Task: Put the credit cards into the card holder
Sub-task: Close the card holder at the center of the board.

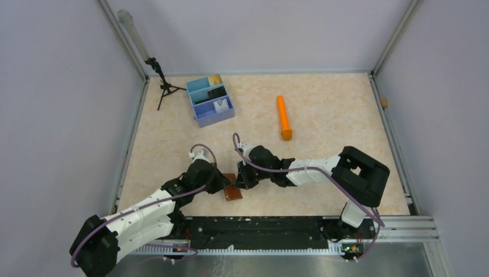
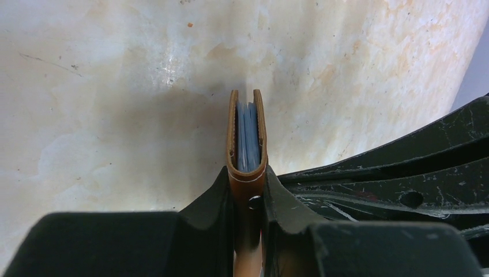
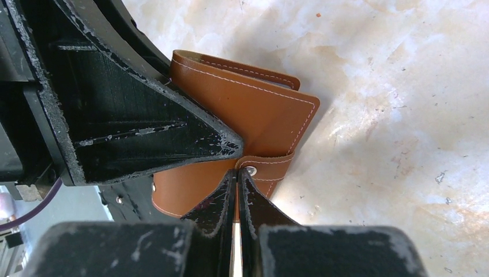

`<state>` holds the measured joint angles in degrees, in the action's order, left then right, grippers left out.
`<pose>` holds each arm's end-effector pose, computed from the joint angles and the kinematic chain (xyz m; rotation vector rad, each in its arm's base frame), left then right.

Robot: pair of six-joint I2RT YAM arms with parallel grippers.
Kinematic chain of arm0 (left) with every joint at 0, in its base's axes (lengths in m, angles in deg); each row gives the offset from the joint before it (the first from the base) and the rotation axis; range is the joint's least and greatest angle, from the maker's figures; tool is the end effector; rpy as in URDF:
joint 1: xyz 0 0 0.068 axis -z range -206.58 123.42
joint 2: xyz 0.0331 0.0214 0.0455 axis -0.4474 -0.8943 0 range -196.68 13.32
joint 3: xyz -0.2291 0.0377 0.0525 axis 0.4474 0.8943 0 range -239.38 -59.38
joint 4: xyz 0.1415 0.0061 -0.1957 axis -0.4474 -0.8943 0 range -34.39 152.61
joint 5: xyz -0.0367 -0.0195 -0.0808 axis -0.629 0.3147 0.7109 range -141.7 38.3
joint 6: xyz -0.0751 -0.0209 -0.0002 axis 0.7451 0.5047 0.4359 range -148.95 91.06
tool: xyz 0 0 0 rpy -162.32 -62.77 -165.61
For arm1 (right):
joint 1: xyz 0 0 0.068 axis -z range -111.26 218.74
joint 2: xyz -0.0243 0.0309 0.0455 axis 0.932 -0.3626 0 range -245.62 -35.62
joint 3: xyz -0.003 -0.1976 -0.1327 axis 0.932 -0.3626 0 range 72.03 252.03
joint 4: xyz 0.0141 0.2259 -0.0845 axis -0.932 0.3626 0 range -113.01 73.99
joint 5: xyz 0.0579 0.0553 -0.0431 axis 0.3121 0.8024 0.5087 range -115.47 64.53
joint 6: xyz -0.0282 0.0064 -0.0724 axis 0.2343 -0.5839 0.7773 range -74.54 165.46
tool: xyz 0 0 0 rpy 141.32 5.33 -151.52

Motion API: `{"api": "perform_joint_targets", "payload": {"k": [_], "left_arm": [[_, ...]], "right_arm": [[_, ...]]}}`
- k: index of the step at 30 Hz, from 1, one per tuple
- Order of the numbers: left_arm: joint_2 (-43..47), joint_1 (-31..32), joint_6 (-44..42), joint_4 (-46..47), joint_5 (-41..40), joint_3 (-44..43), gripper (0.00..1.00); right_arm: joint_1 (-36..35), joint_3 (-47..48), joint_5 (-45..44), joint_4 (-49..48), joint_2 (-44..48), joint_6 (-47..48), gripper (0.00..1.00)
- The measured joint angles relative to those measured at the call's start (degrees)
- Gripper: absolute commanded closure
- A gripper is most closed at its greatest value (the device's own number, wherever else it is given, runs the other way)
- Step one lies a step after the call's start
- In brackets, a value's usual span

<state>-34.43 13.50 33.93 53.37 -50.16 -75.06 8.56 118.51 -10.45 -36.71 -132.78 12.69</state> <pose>0.1471 -0.1261 0.1215 -0.4761 2.4379 -0.9001 0.1578 0.3096 0.1213 -0.7382 2.3457 1.1102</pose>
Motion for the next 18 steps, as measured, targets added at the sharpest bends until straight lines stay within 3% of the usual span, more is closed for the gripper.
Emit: {"api": "perform_joint_targets", "payload": {"k": [18], "left_arm": [[0.1, -0.3, 0.0, -1.0, -0.8, 0.4, 1.00]], "right_arm": [[0.4, -0.1, 2.8, -4.3, -3.1, -0.9, 1.00]]}}
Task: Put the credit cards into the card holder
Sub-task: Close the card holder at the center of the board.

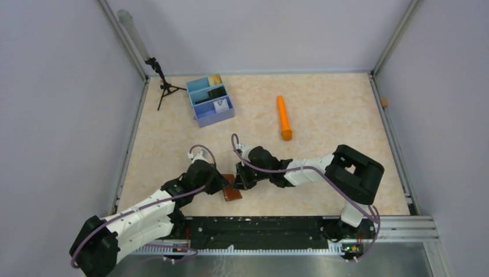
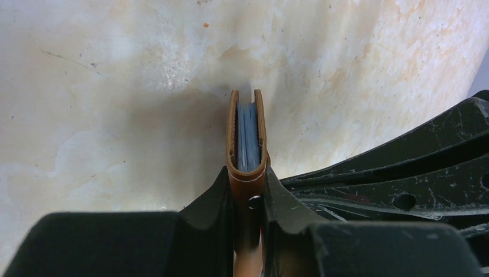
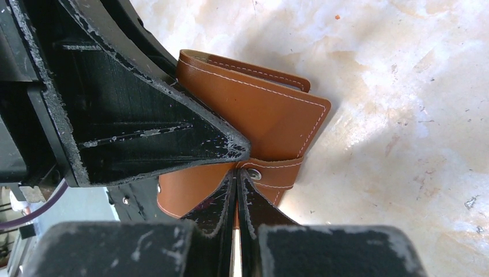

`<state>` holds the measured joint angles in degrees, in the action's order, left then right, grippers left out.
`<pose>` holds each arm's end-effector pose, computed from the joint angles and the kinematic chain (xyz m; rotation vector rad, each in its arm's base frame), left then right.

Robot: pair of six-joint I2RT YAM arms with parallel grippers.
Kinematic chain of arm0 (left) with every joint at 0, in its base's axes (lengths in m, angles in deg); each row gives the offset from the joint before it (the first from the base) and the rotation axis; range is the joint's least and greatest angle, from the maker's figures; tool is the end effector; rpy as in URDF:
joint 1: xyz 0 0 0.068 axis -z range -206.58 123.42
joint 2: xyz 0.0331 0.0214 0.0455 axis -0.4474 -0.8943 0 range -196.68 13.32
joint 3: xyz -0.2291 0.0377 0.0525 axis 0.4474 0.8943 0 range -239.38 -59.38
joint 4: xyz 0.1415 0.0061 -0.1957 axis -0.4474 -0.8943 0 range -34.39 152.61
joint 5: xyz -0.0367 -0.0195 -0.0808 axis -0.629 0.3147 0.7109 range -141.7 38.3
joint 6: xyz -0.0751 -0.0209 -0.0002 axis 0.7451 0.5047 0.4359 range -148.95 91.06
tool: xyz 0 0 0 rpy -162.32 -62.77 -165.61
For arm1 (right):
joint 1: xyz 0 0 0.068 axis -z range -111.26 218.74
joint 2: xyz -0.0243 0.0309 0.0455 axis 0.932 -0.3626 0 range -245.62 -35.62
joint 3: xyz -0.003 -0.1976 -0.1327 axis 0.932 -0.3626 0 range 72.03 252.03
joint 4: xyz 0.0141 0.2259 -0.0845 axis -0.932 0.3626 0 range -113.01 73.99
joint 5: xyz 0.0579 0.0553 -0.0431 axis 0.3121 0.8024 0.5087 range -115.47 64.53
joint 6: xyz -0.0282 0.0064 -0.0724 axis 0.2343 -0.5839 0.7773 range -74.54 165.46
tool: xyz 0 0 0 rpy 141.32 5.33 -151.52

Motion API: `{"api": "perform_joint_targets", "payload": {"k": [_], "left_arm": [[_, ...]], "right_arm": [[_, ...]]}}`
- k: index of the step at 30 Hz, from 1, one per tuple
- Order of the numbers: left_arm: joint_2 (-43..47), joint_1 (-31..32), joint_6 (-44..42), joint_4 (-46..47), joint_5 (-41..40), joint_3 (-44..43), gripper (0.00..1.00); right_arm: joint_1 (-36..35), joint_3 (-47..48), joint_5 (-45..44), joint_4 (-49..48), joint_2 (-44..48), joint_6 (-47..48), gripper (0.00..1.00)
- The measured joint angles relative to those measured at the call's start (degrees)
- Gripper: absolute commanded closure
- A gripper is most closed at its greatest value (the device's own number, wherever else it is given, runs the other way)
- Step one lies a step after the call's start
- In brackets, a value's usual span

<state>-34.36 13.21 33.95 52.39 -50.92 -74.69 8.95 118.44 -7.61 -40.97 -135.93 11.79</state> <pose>0.1463 -0.1230 0.1178 -0.4929 2.4485 -0.8671 0.1598 0.3147 0.1116 -0.7452 2.3428 1.1743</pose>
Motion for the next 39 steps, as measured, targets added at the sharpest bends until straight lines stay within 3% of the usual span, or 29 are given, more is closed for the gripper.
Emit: {"api": "perform_joint_targets", "payload": {"k": [23, 39], "left_arm": [[5.2, -2.0, -1.5, 6.0, 2.1, 6.2, 1.00], [5.2, -3.6, -6.1, 13.6, 5.3, 9.9, 1.00]], "right_arm": [[4.8, -3.3, 11.8, -13.7, -6.1, -4.0, 1.00], [8.1, -2.4, 19.9, -17.0, -11.0, -8.9, 1.00]]}}
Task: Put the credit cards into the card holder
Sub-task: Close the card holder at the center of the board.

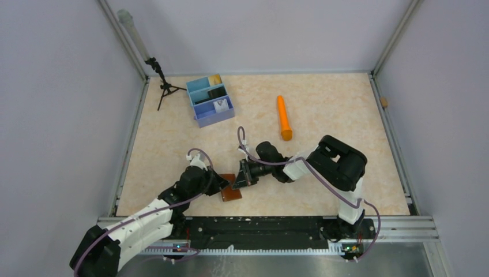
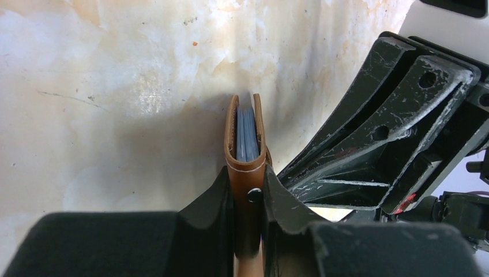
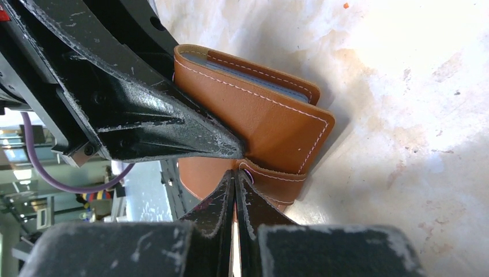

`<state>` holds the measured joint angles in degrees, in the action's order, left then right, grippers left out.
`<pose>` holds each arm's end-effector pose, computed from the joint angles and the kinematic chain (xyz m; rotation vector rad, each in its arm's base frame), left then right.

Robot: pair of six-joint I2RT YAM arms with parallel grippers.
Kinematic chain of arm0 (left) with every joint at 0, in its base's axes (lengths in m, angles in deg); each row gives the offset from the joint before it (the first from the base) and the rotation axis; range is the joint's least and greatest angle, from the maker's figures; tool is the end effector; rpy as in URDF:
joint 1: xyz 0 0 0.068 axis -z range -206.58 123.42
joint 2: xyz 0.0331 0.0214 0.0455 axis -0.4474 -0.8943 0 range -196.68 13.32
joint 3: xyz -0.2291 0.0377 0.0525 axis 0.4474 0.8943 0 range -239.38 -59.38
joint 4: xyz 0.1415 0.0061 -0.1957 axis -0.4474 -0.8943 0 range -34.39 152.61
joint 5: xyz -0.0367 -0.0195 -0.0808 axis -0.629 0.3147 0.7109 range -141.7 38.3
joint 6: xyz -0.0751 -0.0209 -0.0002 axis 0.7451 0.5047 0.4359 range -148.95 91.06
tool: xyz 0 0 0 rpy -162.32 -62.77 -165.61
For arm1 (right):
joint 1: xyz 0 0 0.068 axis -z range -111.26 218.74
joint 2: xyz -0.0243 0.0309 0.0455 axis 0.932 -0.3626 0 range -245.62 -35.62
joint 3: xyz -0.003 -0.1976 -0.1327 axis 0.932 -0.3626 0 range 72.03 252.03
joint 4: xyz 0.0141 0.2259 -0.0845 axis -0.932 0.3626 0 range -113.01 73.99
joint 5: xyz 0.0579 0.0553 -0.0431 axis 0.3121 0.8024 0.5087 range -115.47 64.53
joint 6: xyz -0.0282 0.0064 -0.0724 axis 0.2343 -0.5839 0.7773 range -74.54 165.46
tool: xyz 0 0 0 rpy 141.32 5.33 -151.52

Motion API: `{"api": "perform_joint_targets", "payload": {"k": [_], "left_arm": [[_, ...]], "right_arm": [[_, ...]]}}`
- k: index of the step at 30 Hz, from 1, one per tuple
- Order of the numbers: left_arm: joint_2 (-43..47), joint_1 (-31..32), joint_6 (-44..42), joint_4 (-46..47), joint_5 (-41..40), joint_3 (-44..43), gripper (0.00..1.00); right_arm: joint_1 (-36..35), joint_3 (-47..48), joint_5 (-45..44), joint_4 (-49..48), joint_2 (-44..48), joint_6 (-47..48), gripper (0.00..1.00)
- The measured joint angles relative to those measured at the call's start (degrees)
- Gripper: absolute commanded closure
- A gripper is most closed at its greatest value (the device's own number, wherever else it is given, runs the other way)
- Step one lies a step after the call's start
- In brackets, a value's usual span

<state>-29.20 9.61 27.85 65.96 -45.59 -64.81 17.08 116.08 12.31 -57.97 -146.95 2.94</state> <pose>0.1437 -0.1139 0.1026 -0.3542 2.3232 -0.9973 0.1863 0.3011 0.0749 -0.6543 2.4013 1.5562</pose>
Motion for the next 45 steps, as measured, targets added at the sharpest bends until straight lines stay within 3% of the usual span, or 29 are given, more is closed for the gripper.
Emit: {"api": "perform_joint_targets", "payload": {"k": [16, 28, 45], "left_arm": [[6.7, -1.1, -2.5, 3.6, 2.3, 4.6, 1.00], [9.0, -1.8, -3.6, 2.7, 8.3, 4.7, 1.00], [7.1, -2.9, -3.3, 2.7, 9.9, 4.7, 1.00]], "right_arm": [[1.6, 1.1, 5.0, -2.4, -3.5, -3.4, 1.00], [1.8, -1.4, 7.2, -5.8, -2.8, -3.5, 1.00], [1.8, -1.2, 6.5, -5.6, -3.4, -3.2, 1.00]]}}
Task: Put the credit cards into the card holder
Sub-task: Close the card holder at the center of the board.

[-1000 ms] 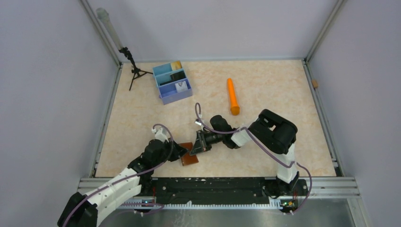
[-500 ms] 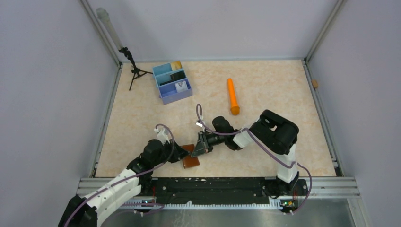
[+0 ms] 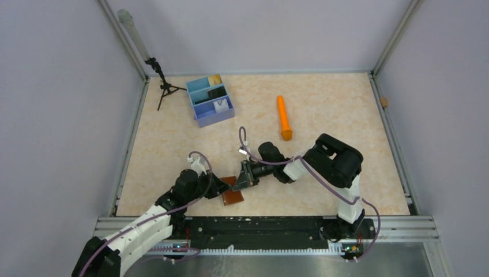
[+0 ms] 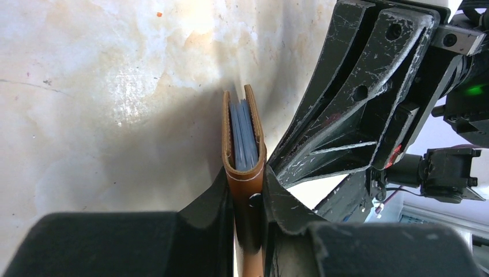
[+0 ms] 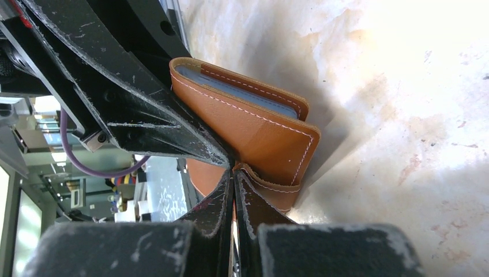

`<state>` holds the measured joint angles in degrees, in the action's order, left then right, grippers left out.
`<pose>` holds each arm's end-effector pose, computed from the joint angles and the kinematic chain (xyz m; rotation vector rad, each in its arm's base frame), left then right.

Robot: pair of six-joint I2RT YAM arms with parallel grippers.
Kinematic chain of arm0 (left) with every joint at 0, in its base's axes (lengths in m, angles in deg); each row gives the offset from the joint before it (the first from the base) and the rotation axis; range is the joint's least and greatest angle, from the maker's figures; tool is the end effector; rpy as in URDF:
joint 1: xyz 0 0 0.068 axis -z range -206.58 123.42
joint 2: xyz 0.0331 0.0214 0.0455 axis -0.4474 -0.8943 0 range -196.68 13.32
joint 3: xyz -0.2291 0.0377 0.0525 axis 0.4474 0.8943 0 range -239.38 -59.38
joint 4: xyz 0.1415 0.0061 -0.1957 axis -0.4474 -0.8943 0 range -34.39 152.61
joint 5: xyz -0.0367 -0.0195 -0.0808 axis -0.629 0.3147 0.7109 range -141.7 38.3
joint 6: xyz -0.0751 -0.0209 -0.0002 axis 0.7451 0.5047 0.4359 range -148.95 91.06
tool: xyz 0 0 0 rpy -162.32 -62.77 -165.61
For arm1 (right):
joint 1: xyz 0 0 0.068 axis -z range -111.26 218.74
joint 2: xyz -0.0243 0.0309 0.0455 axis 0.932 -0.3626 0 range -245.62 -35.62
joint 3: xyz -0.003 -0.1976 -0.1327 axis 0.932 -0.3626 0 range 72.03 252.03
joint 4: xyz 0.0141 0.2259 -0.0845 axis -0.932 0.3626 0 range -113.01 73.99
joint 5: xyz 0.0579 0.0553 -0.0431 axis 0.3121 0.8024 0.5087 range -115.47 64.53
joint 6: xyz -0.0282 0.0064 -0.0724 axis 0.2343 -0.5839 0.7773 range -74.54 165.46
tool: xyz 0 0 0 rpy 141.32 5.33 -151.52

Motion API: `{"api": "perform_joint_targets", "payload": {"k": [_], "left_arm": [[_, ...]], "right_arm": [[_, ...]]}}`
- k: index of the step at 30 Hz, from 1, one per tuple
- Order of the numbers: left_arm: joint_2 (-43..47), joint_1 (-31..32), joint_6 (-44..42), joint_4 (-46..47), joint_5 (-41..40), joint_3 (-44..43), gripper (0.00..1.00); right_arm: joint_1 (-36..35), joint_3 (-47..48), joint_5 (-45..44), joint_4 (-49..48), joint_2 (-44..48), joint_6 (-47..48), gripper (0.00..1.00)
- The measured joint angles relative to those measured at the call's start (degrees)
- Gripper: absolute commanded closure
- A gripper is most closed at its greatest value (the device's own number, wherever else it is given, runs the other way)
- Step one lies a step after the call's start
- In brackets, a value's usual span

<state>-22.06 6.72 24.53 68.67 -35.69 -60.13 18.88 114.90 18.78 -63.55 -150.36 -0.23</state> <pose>0.1350 -0.1106 0.1017 -0.2115 2.2745 -1.1617 0.1876 0.2944 0.0632 -0.6464 2.4200 1.6833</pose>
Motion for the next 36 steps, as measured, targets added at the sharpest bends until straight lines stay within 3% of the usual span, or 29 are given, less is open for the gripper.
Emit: {"api": "perform_joint_targets", "payload": {"k": [19, 25, 33, 36], "left_arm": [[1.1, -5.2, 2.8, -3.8, 2.3, 0.0, 1.00], [2.1, -6.0, 3.4, -4.2, 7.8, 0.0, 1.00], [2.1, -6.3, 3.3, -4.5, 11.1, 0.0, 1.00], [2.4, -6.3, 1.8, -6.6, 10.9, -0.2, 1.00]], "right_arm": [[-0.3, -2.0, -4.5, -4.5, 0.0, -1.3, 1.00], [2.8, -3.9, -15.2, -7.1, -0.7, -0.9, 1.00], [2.8, -4.4, -21.0, -7.6, 1.4, -0.1, 1.00], [2.9, -5.4, -24.2, -2.8, 5.3, 1.6, 0.85]]}}
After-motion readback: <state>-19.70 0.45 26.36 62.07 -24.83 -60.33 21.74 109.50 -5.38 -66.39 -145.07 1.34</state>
